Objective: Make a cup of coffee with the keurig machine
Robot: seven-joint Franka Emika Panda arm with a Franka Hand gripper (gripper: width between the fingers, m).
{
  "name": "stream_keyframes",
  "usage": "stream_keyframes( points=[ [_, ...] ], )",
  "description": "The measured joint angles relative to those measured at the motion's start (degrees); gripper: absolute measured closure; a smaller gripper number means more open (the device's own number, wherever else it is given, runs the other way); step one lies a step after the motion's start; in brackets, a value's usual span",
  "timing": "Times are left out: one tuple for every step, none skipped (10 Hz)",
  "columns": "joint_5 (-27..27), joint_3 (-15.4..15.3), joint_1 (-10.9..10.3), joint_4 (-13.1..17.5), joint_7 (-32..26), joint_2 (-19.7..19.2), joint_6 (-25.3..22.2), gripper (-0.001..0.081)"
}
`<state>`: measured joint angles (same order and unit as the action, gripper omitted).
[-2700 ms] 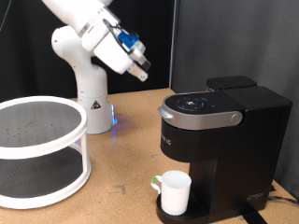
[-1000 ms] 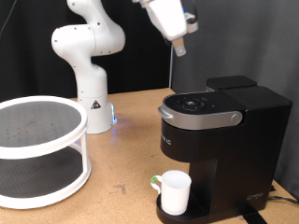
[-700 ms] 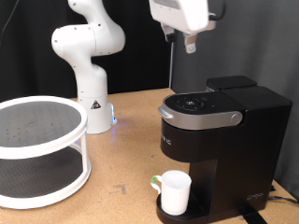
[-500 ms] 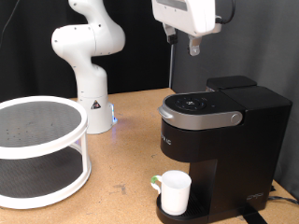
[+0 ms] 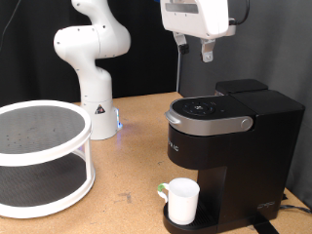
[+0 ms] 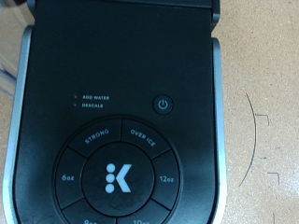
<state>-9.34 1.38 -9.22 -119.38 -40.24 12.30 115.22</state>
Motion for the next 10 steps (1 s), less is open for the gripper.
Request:
stream_keyframes(
  points=[
    [0.79,-0.32,-0.01,-0.29,-0.01,-0.02,0.60,0.0001],
    [1.45,-0.69,-0.01,-0.83,-0.01,-0.04,1.50,0.0001],
    [2.05,-1.03,-0.02,-1.49,0.03,-0.13,2.53,0.0001],
    [2.19,-1.33,-0.02,-2.08,0.05,-0.32,3.43,0.0001],
    [1.93,-1.50,-0.07,-2.62,0.06,-0.61,4.46,0.0001],
    [1.86,-1.65,-0.08,-3.13,0.21,-0.90,5.29,0.0001],
    [1.86,-1.86,-0.08,-3.48,0.42,-1.31,6.13,0.0001],
    [1.86,-2.05,-0.08,-3.76,0.53,-1.81,6.96,0.0001],
    [1.85,-2.18,-0.08,-4.04,0.61,-2.19,7.59,0.0001],
    [1.79,-2.26,-0.09,-4.33,0.64,-2.39,8.20,0.0001]
  ],
)
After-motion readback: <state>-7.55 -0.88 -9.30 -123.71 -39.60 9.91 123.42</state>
